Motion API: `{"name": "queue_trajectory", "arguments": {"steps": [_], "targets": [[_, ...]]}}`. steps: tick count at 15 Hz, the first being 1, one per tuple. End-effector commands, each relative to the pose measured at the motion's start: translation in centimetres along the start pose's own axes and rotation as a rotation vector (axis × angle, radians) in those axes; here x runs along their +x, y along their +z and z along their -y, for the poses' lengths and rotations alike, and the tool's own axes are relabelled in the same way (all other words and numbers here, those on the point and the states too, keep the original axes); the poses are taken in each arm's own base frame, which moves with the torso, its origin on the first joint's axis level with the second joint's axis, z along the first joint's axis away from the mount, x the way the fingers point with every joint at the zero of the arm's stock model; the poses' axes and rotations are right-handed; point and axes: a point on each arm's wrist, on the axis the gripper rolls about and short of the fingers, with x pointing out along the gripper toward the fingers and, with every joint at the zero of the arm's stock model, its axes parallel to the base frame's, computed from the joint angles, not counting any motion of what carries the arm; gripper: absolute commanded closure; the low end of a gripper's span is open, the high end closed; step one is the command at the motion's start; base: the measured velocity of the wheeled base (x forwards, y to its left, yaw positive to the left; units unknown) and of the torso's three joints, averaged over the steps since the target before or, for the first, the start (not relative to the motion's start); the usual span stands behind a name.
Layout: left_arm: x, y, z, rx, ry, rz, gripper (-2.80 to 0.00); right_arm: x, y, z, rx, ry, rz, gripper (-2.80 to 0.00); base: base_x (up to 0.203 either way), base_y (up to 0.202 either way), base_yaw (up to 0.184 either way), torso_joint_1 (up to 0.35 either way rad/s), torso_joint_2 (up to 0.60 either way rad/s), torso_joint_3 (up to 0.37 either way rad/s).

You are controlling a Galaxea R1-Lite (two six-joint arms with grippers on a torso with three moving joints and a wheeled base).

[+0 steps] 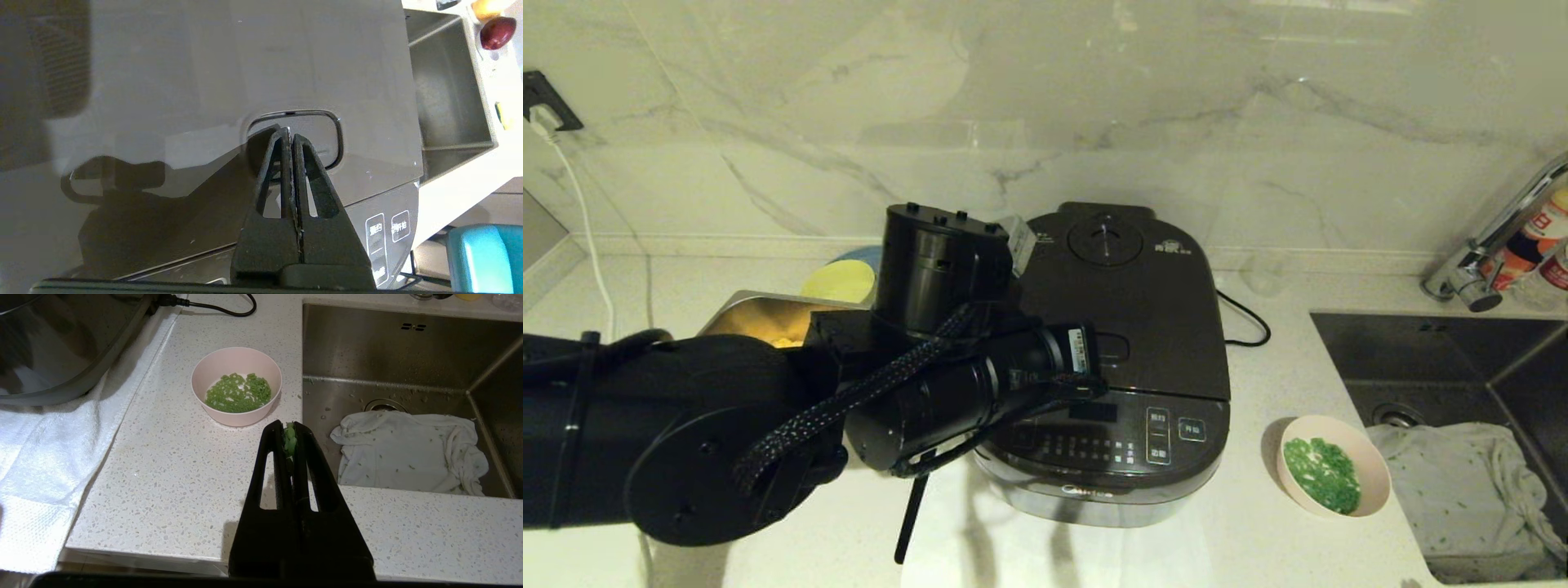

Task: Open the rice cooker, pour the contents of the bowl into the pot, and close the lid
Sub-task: Open the rice cooker

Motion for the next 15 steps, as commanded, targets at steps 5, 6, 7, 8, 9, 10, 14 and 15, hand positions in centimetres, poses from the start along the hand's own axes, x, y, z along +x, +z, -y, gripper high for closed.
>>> {"name": "queue_trajectory", "arguments": {"steps": [5,6,7,8,9,10,14,15], "targets": [[-3.9,3.6,1.0,-0.035,-0.067,0.131,0.00,0.0,0.0,0.0,0.000,0.000,0.000,0.00,0.000,0.000,0.000,0.000,0.00,0.000],[-5.3,4.8,1.3,-0.042,-0.088,0.173,0.00,0.0,0.0,0.0,0.000,0.001,0.000,0.00,0.000,0.000,0.000,0.000,0.00,0.000],[-6.9,5.9,1.6,-0.047,-0.107,0.209,0.00,0.0,0.0,0.0,0.000,0.001,0.000,0.00,0.000,0.000,0.000,0.000,0.00,0.000],[-8.7,7.1,1.9,-0.051,-0.125,0.246,0.00,0.0,0.0,0.0,0.000,0.000,0.000,0.00,0.000,0.000,0.000,0.000,0.00,0.000],[-10.5,8.1,2.0,-0.055,-0.141,0.278,0.00,0.0,0.0,0.0,0.000,0.001,0.000,0.00,0.000,0.000,0.000,0.000,0.00,0.000],[-12.2,8.9,2.1,-0.057,-0.158,0.311,0.00,0.0,0.0,0.0,0.000,0.000,0.000,0.00,0.000,0.000,0.000,0.000,0.00,0.000],[-17.6,11.8,2.6,-0.004,-0.213,0.472,0.00,0.0,0.0,0.0,0.000,0.001,0.000,0.00,0.000,0.000,0.000,0.000,0.00,0.000],[-18.8,12.3,2.6,0.002,-0.219,0.505,0.00,0.0,0.0,0.0,0.000,0.000,0.000,0.00,0.000,0.000,0.000,0.000,0.00,0.000]]}}
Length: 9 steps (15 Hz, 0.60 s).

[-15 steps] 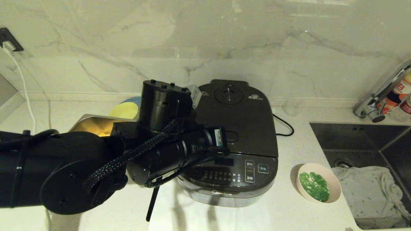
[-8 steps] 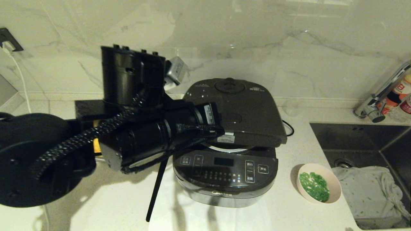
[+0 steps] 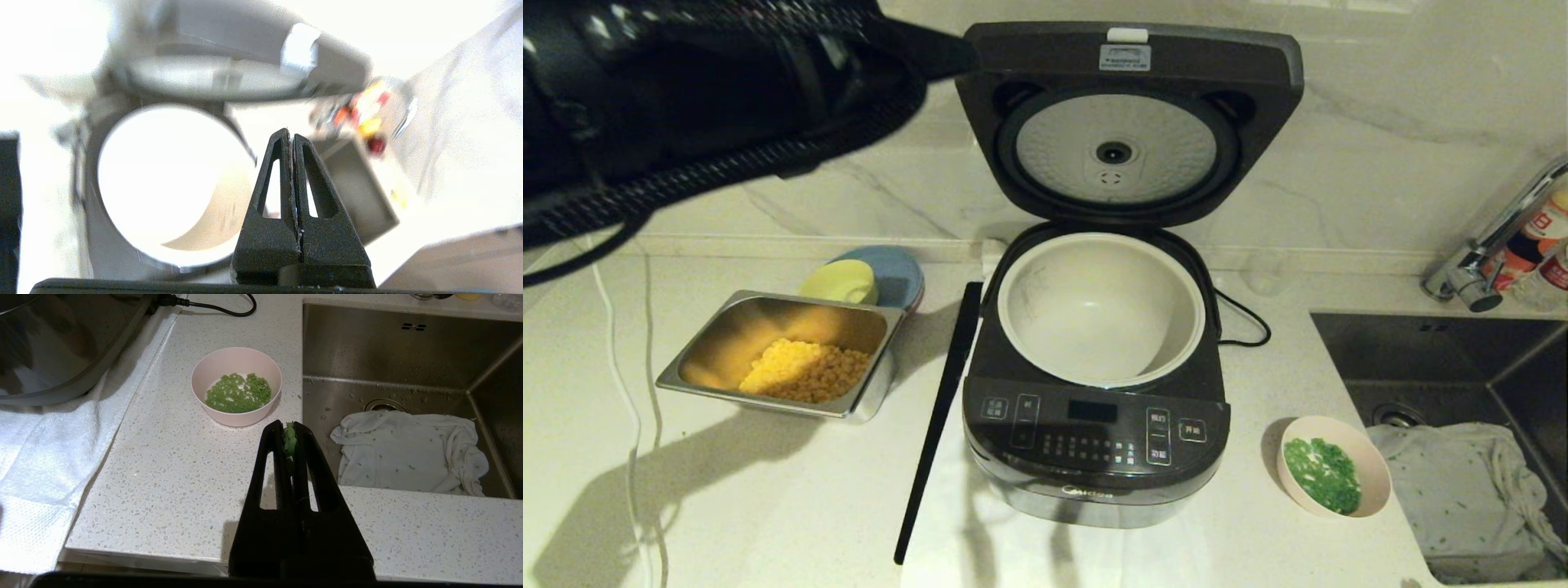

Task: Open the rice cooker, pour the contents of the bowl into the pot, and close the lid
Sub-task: Open the rice cooker

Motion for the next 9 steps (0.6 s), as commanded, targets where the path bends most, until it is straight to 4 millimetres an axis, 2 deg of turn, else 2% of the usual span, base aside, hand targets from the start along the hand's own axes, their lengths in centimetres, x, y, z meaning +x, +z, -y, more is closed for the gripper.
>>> {"name": "queue_trajectory", "arguments": {"steps": [1,3,4,7,9], "targets": [[-3.4,3.0,0.6,-0.005,-0.033,0.100,0.00,0.0,0.0,0.0,0.000,0.001,0.000,0.00,0.000,0.000,0.000,0.000,0.00,0.000],[-5.3,2.8,0.3,0.008,-0.025,0.046,0.00,0.0,0.0,0.0,0.000,0.000,0.000,0.00,0.000,0.000,0.000,0.000,0.00,0.000],[-5.7,1.8,-0.1,0.022,-0.017,-0.034,0.00,0.0,0.0,0.0,0.000,0.001,0.000,0.00,0.000,0.000,0.000,0.000,0.00,0.000],[-5.4,-2.6,-1.4,0.047,-0.048,-0.285,0.00,0.0,0.0,0.0,0.000,0.001,0.000,0.00,0.000,0.000,0.000,0.000,0.00,0.000],[-4.4,-4.9,-2.0,0.079,-0.047,-0.380,0.00,0.0,0.0,0.0,0.000,0.001,0.000,0.00,0.000,0.000,0.000,0.000,0.00,0.000]]}}
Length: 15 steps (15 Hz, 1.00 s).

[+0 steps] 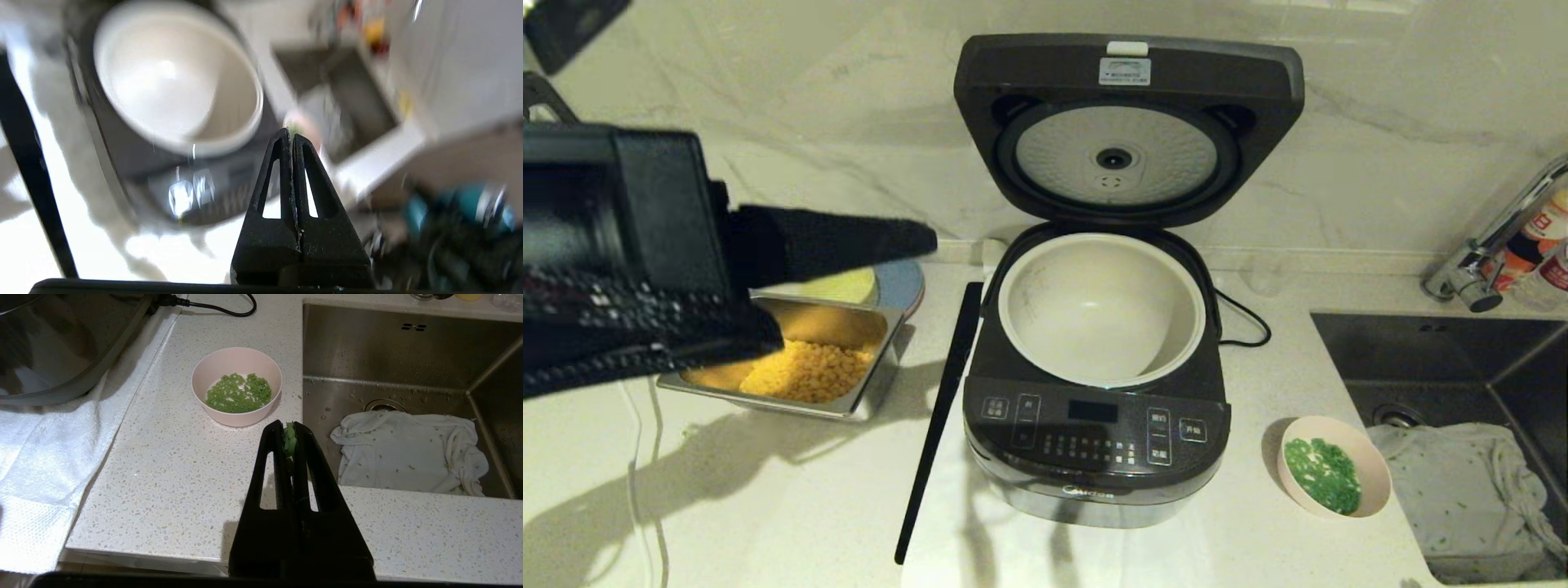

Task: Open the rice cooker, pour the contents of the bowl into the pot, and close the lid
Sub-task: Open the rice cooker

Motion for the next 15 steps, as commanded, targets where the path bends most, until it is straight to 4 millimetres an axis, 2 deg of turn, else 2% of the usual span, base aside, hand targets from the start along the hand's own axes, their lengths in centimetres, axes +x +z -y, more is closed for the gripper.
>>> {"name": "queue_trajectory", "arguments": {"steps": [1,5,10,15], "targets": [[1.9,-1.4,-0.4,0.026,0.013,-0.075,0.00,0.0,0.0,0.0,0.000,0.000,0.000,0.00,0.000,0.000,0.000,0.000,0.00,0.000],[6.1,-0.4,-0.1,0.033,0.019,-0.088,0.00,0.0,0.0,0.0,0.000,0.000,0.000,0.00,0.000,0.000,0.000,0.000,0.00,0.000],[12.8,0.4,0.0,0.032,0.055,0.000,0.00,0.0,0.0,0.0,0.000,0.002,0.000,0.00,0.000,0.000,0.000,0.000,0.00,0.000],[15.8,3.4,0.3,0.027,0.109,0.131,0.00,0.0,0.0,0.0,0.000,0.002,0.000,0.00,0.000,0.000,0.000,0.000,0.00,0.000]]}}
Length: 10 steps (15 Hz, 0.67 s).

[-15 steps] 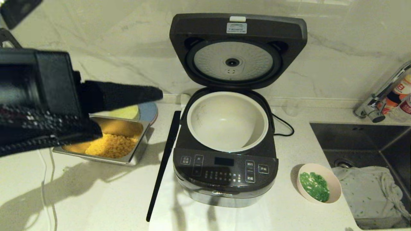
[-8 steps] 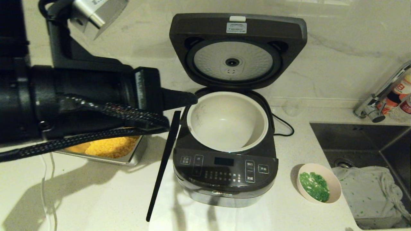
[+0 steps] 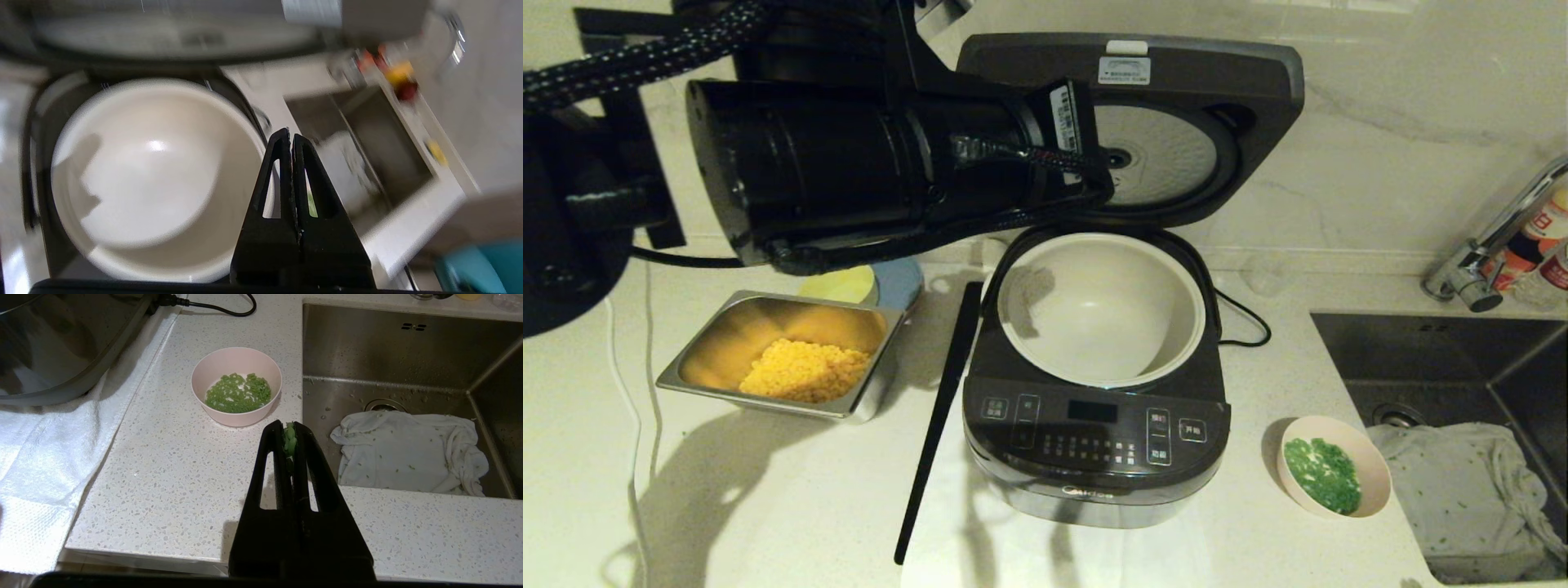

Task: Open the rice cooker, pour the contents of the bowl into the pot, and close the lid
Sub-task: Open the rice cooker

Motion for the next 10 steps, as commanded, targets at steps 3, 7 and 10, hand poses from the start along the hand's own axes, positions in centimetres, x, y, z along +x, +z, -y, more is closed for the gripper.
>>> {"name": "queue_trajectory", "arguments": {"steps": [3,7,10], "targets": [[4.0,-0.5,-0.7,0.016,0.054,0.021,0.00,0.0,0.0,0.0,0.000,0.000,0.000,0.00,0.000,0.000,0.000,0.000,0.00,0.000],[6.5,-0.3,-1.8,0.029,0.072,0.097,0.00,0.0,0.0,0.0,0.000,0.000,0.000,0.00,0.000,0.000,0.000,0.000,0.00,0.000],[7.6,0.1,-2.4,0.042,0.088,0.124,0.00,0.0,0.0,0.0,0.000,0.002,0.000,0.00,0.000,0.000,0.000,0.000,0.00,0.000]]}}
